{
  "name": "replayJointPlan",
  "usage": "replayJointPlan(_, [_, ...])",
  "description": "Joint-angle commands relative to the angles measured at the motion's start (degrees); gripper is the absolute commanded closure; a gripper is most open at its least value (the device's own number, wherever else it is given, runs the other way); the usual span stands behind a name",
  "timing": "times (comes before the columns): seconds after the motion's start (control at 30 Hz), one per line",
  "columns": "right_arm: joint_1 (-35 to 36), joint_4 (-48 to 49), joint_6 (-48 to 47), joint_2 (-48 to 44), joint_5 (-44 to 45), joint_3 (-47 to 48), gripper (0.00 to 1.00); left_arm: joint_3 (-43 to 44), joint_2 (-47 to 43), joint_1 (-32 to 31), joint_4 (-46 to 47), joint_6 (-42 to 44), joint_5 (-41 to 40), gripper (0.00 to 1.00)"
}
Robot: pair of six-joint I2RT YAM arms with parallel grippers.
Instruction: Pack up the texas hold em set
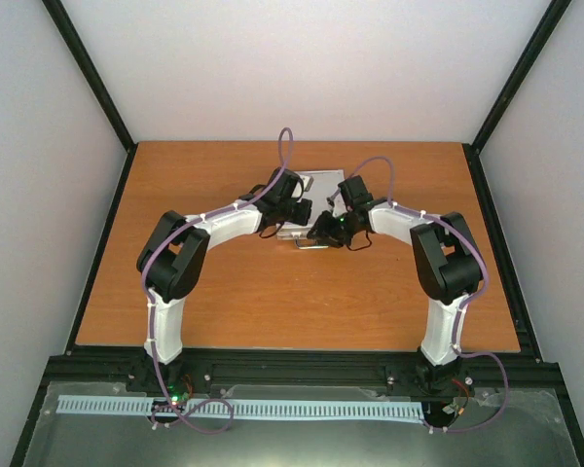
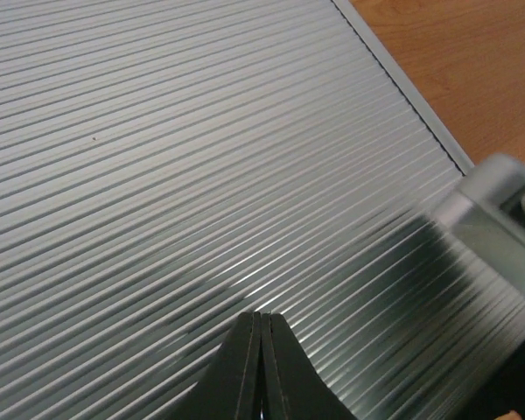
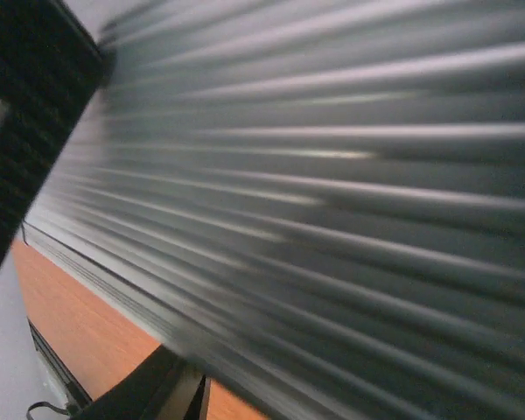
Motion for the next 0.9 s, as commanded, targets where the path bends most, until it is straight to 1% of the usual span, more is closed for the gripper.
replayJointPlan(0.0, [0.1, -7.5, -2.8, -2.5, -7.9, 7.7, 0.6, -4.8, 4.5, -0.7, -12.0, -1.0, 1.5, 0.99])
replayJointPlan(0.17, [0.3, -9.8, -6.6, -2.0, -4.1, 6.2, 0.5, -4.8, 4.3, -0.7, -12.0, -1.0, 1.7, 0.99])
replayJointPlan(0.27, [0.4, -9.4, -7.9, -3.0, -3.1, 4.5, 0.49, -4.8, 4.4, -0.7, -12.1, -0.9, 1.5, 0.99])
replayJointPlan(0.37, [0.3, -8.9, -8.2, -5.4, 0.0, 2.8, 0.49, -4.8, 4.5, -0.7, -12.4, -0.8, 1.4, 0.99])
replayJointPlan(0.5, [0.4, -13.8, -11.6, -7.0, 5.2, 2.8, 0.5, -4.7, 4.2, -0.7, -12.6, -0.8, 1.0, 0.99])
replayJointPlan(0.6, [0.4, -14.4, -12.5, -9.6, 9.3, -0.6, 0.5, -4.6, 3.9, -0.7, -12.6, -0.9, 0.9, 0.99])
replayJointPlan(0.67, [0.3, -13.3, -12.4, -10.5, 10.2, -2.7, 0.5, -4.5, 3.9, -0.7, -12.7, -0.9, 1.0, 0.99])
replayJointPlan(0.87, [0.0, -10.3, -12.1, -7.8, 12.2, -4.5, 0.5, -4.4, 3.6, -0.7, -13.2, -0.7, 0.9, 0.99])
